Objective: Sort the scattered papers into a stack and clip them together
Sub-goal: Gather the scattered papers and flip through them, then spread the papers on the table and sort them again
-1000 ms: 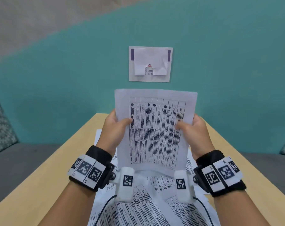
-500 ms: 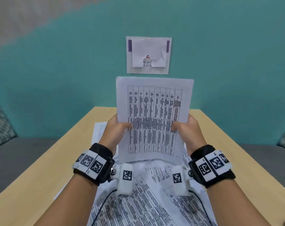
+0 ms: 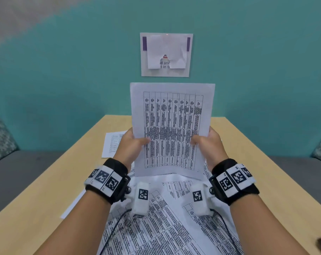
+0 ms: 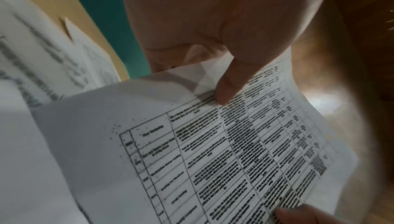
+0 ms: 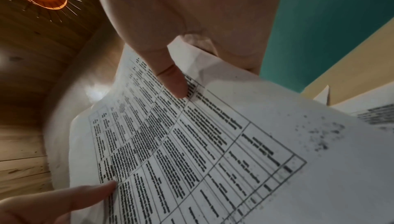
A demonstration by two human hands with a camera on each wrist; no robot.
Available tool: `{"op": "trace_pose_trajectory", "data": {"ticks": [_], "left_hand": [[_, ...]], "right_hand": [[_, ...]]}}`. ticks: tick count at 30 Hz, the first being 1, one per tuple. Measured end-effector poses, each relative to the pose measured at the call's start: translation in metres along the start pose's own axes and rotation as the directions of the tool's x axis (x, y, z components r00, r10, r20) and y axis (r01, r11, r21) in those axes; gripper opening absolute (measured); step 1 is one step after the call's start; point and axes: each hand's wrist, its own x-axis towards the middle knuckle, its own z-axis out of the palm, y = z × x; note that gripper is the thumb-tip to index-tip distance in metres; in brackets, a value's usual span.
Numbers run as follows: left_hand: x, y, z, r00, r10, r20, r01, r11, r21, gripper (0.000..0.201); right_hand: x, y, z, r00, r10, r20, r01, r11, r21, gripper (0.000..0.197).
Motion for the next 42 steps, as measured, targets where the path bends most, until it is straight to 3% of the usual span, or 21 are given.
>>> {"op": "trace_pose_trajectory", "data": {"ticks": [7, 11, 14, 16, 20, 22, 25, 27, 32, 35, 38, 42], "left_hand": [[-0.013, 0.029, -0.015, 0.986, 0.124, -0.110, -0.130, 0.990, -0.048, 0.046], [-0.022, 0.015, -0.034, 0.974, 0.010, -0.228, -0.052, 0.983, -0.177, 0.041], [-0.033, -0.006, -0.052, 0.955, -0.112, -0.275, 0.015, 0.944, -0.331, 0.052], [-0.045, -0.023, -0.058, 0.945, -0.179, -0.273, 0.063, 0.921, -0.384, 0.050], [-0.062, -0.048, -0.055, 0.910, -0.343, -0.235, 0.207, 0.864, -0.459, 0.040], [-0.067, -0.048, -0.053, 0.893, -0.388, -0.226, 0.251, 0.849, -0.465, 0.045], [-0.068, -0.053, -0.049, 0.891, -0.377, -0.253, 0.241, 0.865, -0.440, 0.056], [-0.070, -0.053, -0.048, 0.889, -0.381, -0.252, 0.252, 0.869, -0.426, 0.055], [-0.071, -0.054, -0.049, 0.876, -0.411, -0.251, 0.290, 0.867, -0.406, 0.050], [-0.071, -0.054, -0.048, 0.872, -0.415, -0.259, 0.295, 0.868, -0.399, 0.056], [-0.072, -0.053, -0.048, 0.870, -0.420, -0.259, 0.298, 0.865, -0.404, 0.062], [-0.071, -0.055, -0.049, 0.866, -0.425, -0.262, 0.300, 0.862, -0.409, 0.067]], "right_hand": [[-0.005, -0.039, -0.010, 0.994, -0.112, 0.010, 0.112, 0.994, -0.011, 0.033], [-0.013, -0.064, -0.021, 0.982, -0.183, -0.049, 0.183, 0.983, -0.009, 0.026], [-0.026, -0.079, -0.026, 0.970, -0.229, -0.076, 0.229, 0.973, -0.006, 0.021], [-0.033, -0.083, -0.026, 0.980, -0.196, -0.031, 0.196, 0.980, -0.017, 0.017], [-0.036, -0.058, -0.026, 0.990, 0.074, 0.121, -0.040, 0.964, -0.261, 0.008], [-0.038, -0.037, -0.031, 0.968, 0.212, 0.131, -0.115, 0.847, -0.520, 0.008], [-0.051, -0.010, -0.044, 0.907, 0.413, 0.082, -0.116, 0.431, -0.895, 0.035], [-0.064, -0.004, -0.051, 0.888, 0.461, -0.001, -0.126, 0.242, -0.962, 0.043], [-0.104, -0.021, -0.046, 0.827, 0.553, -0.100, -0.107, -0.019, -0.994, 0.064], [-0.120, -0.027, -0.036, 0.772, 0.634, -0.052, -0.038, -0.036, -0.999, 0.064], [-0.129, -0.032, -0.024, 0.746, 0.666, -0.001, -0.031, 0.033, -0.999, 0.091], [-0.137, -0.032, -0.009, 0.707, 0.705, 0.059, -0.005, 0.088, -0.996, 0.078]]}}
